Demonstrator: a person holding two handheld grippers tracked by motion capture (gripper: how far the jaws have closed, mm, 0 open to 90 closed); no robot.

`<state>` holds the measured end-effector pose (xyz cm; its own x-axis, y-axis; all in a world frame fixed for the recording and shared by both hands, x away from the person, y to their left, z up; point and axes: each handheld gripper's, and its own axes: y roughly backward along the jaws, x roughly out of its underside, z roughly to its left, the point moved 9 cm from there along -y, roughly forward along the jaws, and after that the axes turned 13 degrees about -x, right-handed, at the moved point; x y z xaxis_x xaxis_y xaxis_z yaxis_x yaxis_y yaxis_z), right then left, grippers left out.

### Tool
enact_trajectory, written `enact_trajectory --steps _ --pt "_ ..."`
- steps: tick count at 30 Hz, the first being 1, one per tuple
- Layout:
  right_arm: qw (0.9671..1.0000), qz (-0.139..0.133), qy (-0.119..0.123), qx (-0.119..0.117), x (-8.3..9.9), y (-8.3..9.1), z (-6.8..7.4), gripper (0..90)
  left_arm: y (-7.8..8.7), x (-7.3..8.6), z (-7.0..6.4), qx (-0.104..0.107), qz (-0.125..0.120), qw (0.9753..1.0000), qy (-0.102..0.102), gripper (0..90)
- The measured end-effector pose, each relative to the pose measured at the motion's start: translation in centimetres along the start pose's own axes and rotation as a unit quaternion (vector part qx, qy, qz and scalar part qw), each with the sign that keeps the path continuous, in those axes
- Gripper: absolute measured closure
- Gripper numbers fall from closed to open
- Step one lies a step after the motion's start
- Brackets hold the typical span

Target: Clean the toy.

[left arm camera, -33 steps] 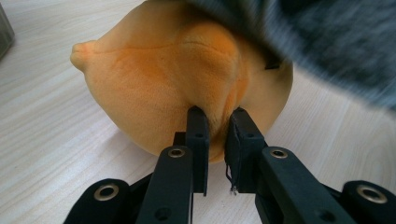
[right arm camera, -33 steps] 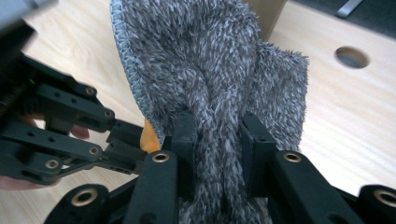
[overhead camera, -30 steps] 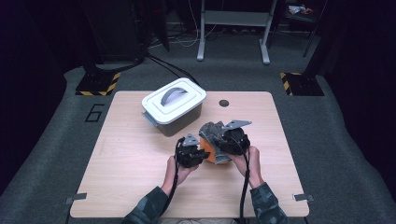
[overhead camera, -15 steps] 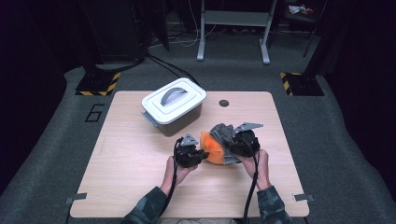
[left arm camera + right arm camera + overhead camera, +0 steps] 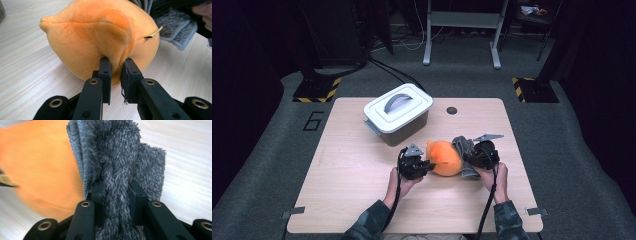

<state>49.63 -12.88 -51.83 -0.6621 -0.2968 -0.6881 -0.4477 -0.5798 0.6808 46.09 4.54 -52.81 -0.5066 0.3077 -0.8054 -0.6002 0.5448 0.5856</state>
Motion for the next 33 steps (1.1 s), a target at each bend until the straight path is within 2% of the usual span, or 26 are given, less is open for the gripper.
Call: enact_trajectory --steps 2,7,10,11,12,15,18,21,23,27,33 --pt "0.9998 0.011 -0.012 0.009 0.7 -0.5 -0.8 70.5 0.0 0.0 0.1 -0.001 0.000 1.0000 0.000 78.9" --pt "0.9986 0.027 -0.044 0.008 2.1 -1.6 -2.2 70.5 0.0 -0.1 0.1 -0.002 -0.005 1.0000 0.005 78.8" --pt "0.9983 0.038 -0.044 0.011 2.7 -2.0 -2.8 70.6 0.1 -0.1 0.1 -0.007 -0.004 1.0000 0.000 78.8" --pt "0.9983 0.038 -0.044 0.011 2.7 -2.0 -2.8 70.6 0.1 -0.1 0.1 -0.007 -0.004 1.0000 0.000 78.8" --pt "0.9984 0.027 -0.048 0.013 2.6 -1.5 -2.8 70.7 0.1 -0.1 0.1 -0.007 -0.004 1.0000 -0.002 78.8" --pt "0.9990 0.008 -0.042 0.016 1.8 -0.1 -2.5 70.8 0.1 -0.2 0.1 -0.005 -0.003 1.0000 0.004 78.8" --pt "0.9998 -0.011 -0.013 0.013 0.2 1.7 -1.3 70.8 0.1 -0.3 0.0 -0.005 -0.005 0.9999 -0.007 78.8" --pt "0.9996 -0.025 0.014 0.007 -1.6 2.9 0.7 70.8 0.1 -0.4 -0.2 -0.010 -0.008 0.9998 -0.013 78.8" --pt "0.9991 -0.024 0.034 0.004 -2.6 3.2 2.1 70.7 0.1 -0.5 -0.2 -0.012 -0.008 0.9997 -0.017 78.8" --pt "0.9974 -0.016 0.070 -0.008 -4.1 2.5 4.8 70.6 0.2 -0.5 -0.3 -0.013 -0.008 0.9997 -0.017 78.7" --pt "0.9949 -0.007 0.095 -0.031 -5.3 0.7 7.6 70.7 0.1 -0.6 -0.4 -0.011 -0.012 0.9997 -0.016 78.8"
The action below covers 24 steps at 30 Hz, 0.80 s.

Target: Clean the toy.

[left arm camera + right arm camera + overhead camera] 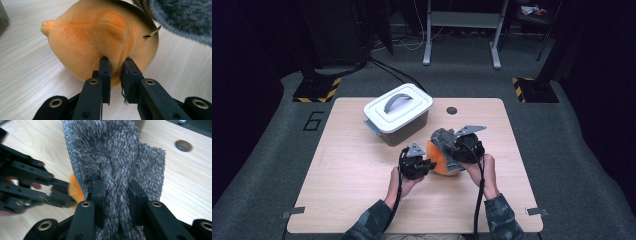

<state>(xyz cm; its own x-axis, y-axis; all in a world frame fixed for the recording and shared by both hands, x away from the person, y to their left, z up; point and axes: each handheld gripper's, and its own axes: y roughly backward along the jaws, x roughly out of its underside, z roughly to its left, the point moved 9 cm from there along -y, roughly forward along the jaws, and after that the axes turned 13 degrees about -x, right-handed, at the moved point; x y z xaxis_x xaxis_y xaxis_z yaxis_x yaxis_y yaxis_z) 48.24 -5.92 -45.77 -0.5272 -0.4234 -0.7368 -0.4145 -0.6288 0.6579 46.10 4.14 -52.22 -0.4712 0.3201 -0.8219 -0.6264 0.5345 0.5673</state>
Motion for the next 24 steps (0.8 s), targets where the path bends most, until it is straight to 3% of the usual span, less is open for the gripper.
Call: enact_trajectory --steps 5,9,20,22,24 --pt "0.9996 0.025 0.010 0.005 0.3 -1.6 0.2 70.6 0.0 0.3 0.2 0.000 0.007 1.0000 0.003 78.8" --pt "0.9996 0.026 0.011 0.008 0.5 -1.5 -0.1 70.6 -0.1 0.3 0.2 0.002 0.002 1.0000 0.004 78.8" --pt "0.9991 0.022 -0.027 0.024 2.6 -0.3 -2.6 70.4 -0.1 0.5 0.2 0.007 0.005 0.9999 0.013 78.8" --pt "0.9987 0.023 -0.033 0.030 3.1 -0.1 -3.2 70.4 -0.2 0.4 0.3 0.005 0.002 1.0000 0.003 78.8" --pt "0.9982 0.022 -0.044 0.033 3.7 0.0 -3.7 70.3 -0.2 0.5 0.3 0.007 0.003 0.9999 0.011 78.8"
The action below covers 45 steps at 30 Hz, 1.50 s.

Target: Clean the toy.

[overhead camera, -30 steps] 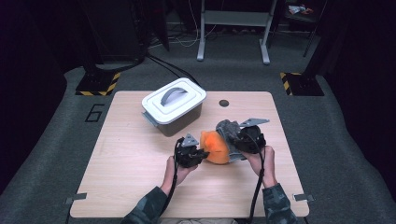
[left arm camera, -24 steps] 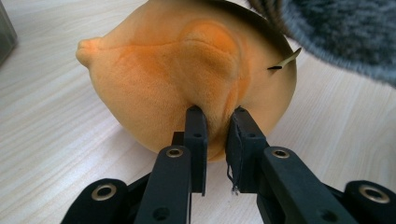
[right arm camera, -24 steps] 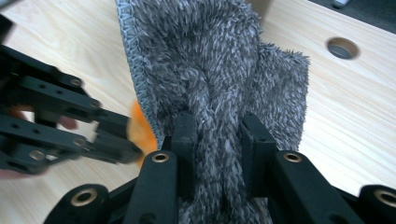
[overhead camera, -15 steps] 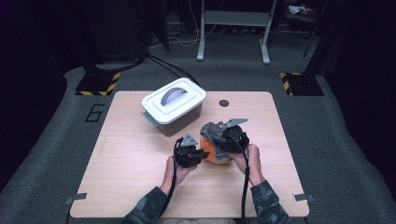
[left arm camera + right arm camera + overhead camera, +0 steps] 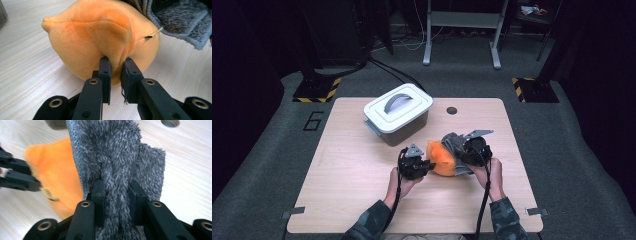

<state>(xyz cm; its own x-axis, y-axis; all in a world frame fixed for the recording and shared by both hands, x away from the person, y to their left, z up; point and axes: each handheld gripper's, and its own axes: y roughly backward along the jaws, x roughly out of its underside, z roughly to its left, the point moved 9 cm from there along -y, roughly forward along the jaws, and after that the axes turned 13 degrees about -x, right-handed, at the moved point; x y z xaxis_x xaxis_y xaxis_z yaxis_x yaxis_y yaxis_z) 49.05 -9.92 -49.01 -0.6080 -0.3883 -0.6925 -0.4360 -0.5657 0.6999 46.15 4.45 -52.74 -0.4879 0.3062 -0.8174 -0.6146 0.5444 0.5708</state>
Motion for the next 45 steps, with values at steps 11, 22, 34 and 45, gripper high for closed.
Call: enact_trajectory --steps 11,22,34,45 --pt "0.9978 0.032 -0.050 0.031 3.4 -0.8 -3.7 70.3 0.0 0.2 0.4 0.002 0.001 1.0000 0.005 78.8" --pt "0.9938 0.074 -0.075 0.033 6.6 -3.5 -5.0 70.3 0.0 0.5 0.7 0.002 0.003 0.9998 0.018 78.5" --pt "0.9978 -0.014 -0.024 0.059 2.3 2.1 -2.6 70.3 0.1 0.6 1.1 0.003 -0.002 0.9997 0.023 77.5" --pt "0.9999 -0.012 0.000 0.008 0.1 -0.3 0.3 70.3 0.3 0.5 1.2 0.007 -0.015 0.9998 0.015 70.1"
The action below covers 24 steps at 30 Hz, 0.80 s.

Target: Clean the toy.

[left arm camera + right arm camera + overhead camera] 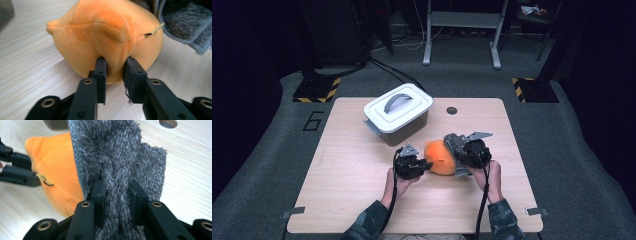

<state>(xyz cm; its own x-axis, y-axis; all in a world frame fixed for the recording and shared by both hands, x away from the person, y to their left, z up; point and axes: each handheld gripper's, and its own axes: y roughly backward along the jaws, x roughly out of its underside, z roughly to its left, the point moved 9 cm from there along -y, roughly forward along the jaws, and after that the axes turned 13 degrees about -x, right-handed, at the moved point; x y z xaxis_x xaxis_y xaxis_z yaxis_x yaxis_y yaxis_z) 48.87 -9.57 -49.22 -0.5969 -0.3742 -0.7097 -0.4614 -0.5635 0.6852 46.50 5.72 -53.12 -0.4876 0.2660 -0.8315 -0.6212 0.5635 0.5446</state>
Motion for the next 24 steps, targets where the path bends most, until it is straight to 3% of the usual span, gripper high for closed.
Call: enact_trajectory --steps 3,6,8,12,15,20,24 --pt "0.9999 0.003 -0.010 -0.002 0.0 -0.1 -0.4 70.3 0.2 0.0 0.2 -0.007 -0.010 0.9999 -0.009 62.6" --pt "0.9999 0.002 -0.015 0.002 -0.1 -0.4 -0.8 70.3 0.1 0.4 0.0 -0.012 -0.007 0.9996 -0.023 55.0" --pt "0.9999 0.004 -0.014 0.001 -0.2 -0.4 -0.9 70.3 -0.3 0.7 -0.1 -0.026 -0.001 0.9992 -0.030 49.3" --pt "0.9998 -0.001 -0.019 0.001 -0.2 -0.5 -0.9 70.2 -1.0 0.8 -0.3 -0.041 -0.008 0.9974 -0.059 45.7" --pt "0.9997 -0.003 -0.024 0.007 -0.1 -0.4 -1.0 70.2 -1.2 0.6 -0.4 -0.043 -0.018 0.9956 -0.081 51.2" --pt "0.9994 -0.020 -0.024 0.013 0.0 0.0 -1.4 70.2 -1.3 0.2 -0.5 -0.040 -0.021 0.9972 -0.059 75.7" --pt "0.9993 -0.029 -0.018 0.013 0.2 0.4 -1.3 70.2 -1.0 0.0 -0.5 -0.041 -0.010 0.9975 -0.057 80.5"
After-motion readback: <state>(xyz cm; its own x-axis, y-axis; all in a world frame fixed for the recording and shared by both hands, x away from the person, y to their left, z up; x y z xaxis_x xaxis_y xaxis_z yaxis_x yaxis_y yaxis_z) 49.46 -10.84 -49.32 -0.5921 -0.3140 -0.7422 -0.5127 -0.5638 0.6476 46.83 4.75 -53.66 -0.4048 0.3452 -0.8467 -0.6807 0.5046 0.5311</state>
